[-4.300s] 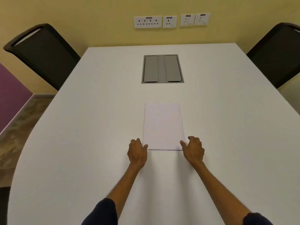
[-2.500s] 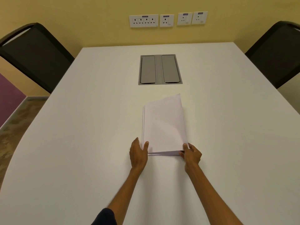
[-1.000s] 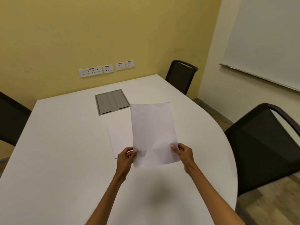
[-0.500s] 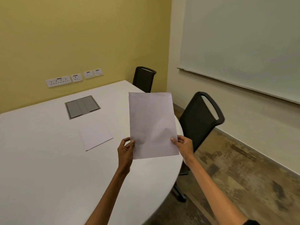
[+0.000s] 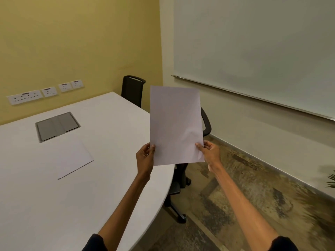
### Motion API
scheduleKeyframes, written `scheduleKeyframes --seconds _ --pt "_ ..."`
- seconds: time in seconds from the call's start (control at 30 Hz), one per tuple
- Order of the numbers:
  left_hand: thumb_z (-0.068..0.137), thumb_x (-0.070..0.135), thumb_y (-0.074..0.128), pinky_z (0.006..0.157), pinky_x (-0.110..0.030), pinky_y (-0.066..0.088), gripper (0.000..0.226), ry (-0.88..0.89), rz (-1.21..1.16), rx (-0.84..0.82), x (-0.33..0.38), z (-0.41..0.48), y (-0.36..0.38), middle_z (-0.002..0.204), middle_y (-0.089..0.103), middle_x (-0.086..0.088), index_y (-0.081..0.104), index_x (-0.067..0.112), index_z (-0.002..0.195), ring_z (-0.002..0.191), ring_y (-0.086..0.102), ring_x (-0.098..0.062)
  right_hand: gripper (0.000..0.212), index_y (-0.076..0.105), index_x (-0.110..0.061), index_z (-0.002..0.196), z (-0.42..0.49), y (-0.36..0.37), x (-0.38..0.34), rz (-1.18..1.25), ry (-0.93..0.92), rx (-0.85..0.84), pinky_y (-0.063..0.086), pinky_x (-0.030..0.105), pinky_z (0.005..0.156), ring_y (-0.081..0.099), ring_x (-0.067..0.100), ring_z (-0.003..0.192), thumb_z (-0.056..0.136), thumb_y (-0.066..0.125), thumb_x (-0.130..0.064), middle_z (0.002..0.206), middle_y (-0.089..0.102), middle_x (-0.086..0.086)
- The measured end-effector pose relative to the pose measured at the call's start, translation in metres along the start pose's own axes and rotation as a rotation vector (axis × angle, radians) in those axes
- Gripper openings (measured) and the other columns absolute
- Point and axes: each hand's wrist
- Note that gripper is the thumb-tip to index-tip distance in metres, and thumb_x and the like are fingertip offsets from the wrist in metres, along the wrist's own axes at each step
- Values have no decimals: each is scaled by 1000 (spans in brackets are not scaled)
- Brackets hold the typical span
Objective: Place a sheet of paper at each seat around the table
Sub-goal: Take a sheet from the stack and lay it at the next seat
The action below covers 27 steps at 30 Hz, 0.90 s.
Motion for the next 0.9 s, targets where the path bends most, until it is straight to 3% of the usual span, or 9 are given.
scheduleKeyframes --seconds 0.13,0.37,0.5,0.63,0.9 --pt "96 23 59 68 -10 51 14 -1 -24 10 -9 29 51 98 70 12 67 22 107 88 65 -2 7 70 -20 88 50 -27 2 11 17 1 58 35 74 67 22 81 84 74 -15 94 73 6" --pt "95 23 61 73 -11 48 11 -12 -48 18 -16 89 132 95 70 14 68 23 103 90 65 -2 14 69 -4 99 148 -58 -12 -11 41 -5 54 50 85 66 29 85 87 71 -11 96 72 14" --pt "95 25 61 64 -6 51 10 -15 -30 45 -20 121 161 93 70 16 69 24 100 84 66 1 11 69 -9 97 198 -62 -21 -6 44 -22 55 45 85 66 28 87 86 71 -10 99 71 15" --pt "95 23 61 64 -4 50 14 -14 -35 102 -29 158 183 94 70 15 70 20 105 82 67 4 15 69 -7 100 252 -57 -26 -16 30 -76 57 39 81 66 27 87 86 71 -12 100 71 13" --pt "94 24 62 63 -6 51 9 26 -21 280 -45 232 231 91 70 17 69 25 99 79 67 4 8 64 -21 87 373 -36 -18 -41 49 -225 53 28 67 64 17 80 85 72 -20 92 69 0"
Point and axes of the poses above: each hand's wrist, its own z-axis towards the middle knuckle, its own y-axis out of the palm, x = y × z
